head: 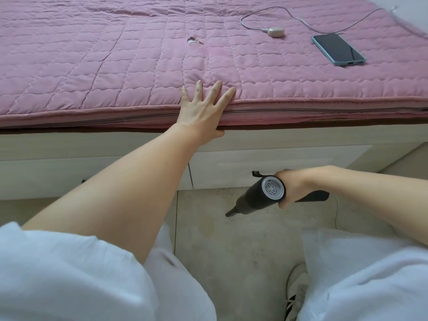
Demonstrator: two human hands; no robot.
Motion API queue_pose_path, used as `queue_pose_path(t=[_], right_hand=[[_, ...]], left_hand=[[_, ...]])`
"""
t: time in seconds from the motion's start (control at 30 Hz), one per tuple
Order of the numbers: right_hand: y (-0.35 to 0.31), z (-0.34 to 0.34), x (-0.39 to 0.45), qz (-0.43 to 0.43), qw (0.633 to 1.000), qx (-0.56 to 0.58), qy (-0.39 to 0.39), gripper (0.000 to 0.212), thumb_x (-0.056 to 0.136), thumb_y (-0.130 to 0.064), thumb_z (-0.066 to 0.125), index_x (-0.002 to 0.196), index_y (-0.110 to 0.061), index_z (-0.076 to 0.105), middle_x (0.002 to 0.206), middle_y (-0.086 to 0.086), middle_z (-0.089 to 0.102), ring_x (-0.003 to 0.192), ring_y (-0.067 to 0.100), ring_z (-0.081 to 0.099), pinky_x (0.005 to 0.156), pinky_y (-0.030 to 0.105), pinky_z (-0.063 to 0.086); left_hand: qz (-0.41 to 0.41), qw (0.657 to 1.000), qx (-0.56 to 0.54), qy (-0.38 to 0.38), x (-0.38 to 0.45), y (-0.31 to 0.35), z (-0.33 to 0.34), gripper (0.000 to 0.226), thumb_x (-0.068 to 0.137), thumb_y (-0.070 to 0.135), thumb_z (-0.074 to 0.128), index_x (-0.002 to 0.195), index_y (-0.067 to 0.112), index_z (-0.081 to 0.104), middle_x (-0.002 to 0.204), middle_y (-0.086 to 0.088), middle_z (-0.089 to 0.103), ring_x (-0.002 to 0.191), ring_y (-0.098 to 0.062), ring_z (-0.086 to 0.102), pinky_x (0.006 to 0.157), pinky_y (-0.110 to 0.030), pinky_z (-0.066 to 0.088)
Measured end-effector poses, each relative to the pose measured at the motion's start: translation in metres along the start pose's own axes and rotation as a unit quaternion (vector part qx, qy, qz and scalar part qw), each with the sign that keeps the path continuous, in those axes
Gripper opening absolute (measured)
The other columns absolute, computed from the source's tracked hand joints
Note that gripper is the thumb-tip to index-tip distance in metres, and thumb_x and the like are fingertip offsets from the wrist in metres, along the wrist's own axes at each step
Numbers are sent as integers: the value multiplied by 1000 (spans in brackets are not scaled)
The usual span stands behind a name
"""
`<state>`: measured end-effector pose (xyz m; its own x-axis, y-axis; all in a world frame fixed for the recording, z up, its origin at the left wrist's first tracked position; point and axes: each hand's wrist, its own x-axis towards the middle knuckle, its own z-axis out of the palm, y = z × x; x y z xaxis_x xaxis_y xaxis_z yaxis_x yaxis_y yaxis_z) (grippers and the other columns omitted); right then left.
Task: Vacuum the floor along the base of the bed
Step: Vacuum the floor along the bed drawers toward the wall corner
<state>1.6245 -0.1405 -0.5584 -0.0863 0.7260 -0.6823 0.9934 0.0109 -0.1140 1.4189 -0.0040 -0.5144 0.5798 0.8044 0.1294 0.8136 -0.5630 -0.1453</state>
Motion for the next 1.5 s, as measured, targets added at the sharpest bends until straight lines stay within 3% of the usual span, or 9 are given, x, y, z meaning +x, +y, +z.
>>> queue_pose_path(t=[0.3, 0.67, 0.8, 0.93, 1.03, 1.17, 1.37, 1.5], right_hand=[[21, 12, -7, 11, 1000, 22, -16, 39, 68, -24, 74, 102, -22, 55, 106, 0, 64, 98, 19, 61, 86, 30, 52], [13, 9, -3, -5, 999, 40, -4, 34, 73, -20, 73, 95, -28, 49, 92, -8, 57, 90, 14, 56, 76, 23, 44], [8, 8, 3, -7, 999, 36, 6, 37, 72, -21, 73, 104, -23, 55, 102, -2, 62, 96, 18, 60, 83, 30, 51], [3, 7, 6, 4, 1000, 17, 9, 29, 72, -23, 72, 93, -23, 52, 85, -6, 57, 84, 18, 58, 70, 27, 46], [2, 6, 12, 6, 1000, 18, 23, 32, 70, -25, 72, 97, -21, 57, 91, -2, 63, 86, 19, 63, 73, 32, 52], [-3, 2, 17, -6, 999, 29, 33, 31, 71, -21, 70, 100, -21, 57, 92, -2, 63, 83, 17, 61, 69, 27, 49], [-9, -2, 23, -13, 999, 33, 35, 42, 74, -20, 72, 113, -21, 57, 105, 1, 66, 94, 19, 62, 81, 30, 53], [-16, -4, 25, -17, 999, 32, 32, 42, 76, -19, 71, 115, -22, 56, 107, 1, 65, 95, 19, 62, 81, 29, 53]], left_hand=[[-4, 1000, 15, -8, 2, 1, 3, 105, 83, 53, 67, 154, 32, -8, 164, -3, -3, 147, -45, 2, 113, -69, 9], [-2, 1000, 18, -7, 1, 2, 3, 106, 83, 52, 68, 154, 31, -7, 164, -4, -2, 147, -44, 3, 113, -69, 10], [-2, 1000, 22, -6, 1, 1, 3, 106, 82, 53, 68, 154, 31, -7, 164, -4, -2, 147, -44, 3, 112, -69, 10], [-1, 1000, 21, -8, 1, 1, 2, 105, 83, 53, 67, 154, 30, -8, 164, -4, -2, 147, -45, 2, 112, -69, 10], [1, 1000, 22, -8, 1, 2, 2, 105, 84, 53, 66, 155, 30, -8, 164, -5, -2, 147, -45, 2, 112, -70, 10], [1, 1000, 19, -10, 0, 1, 1, 104, 84, 52, 66, 155, 30, -8, 164, -5, -3, 147, -45, 2, 112, -69, 10], [1, 1000, 16, -13, 0, 2, 0, 104, 85, 52, 66, 154, 30, -8, 164, -5, -4, 147, -45, 1, 113, -69, 9], [2, 1000, 13, -14, 0, 1, -1, 105, 84, 52, 66, 154, 30, -9, 164, -5, -4, 147, -45, 1, 113, -69, 9]])
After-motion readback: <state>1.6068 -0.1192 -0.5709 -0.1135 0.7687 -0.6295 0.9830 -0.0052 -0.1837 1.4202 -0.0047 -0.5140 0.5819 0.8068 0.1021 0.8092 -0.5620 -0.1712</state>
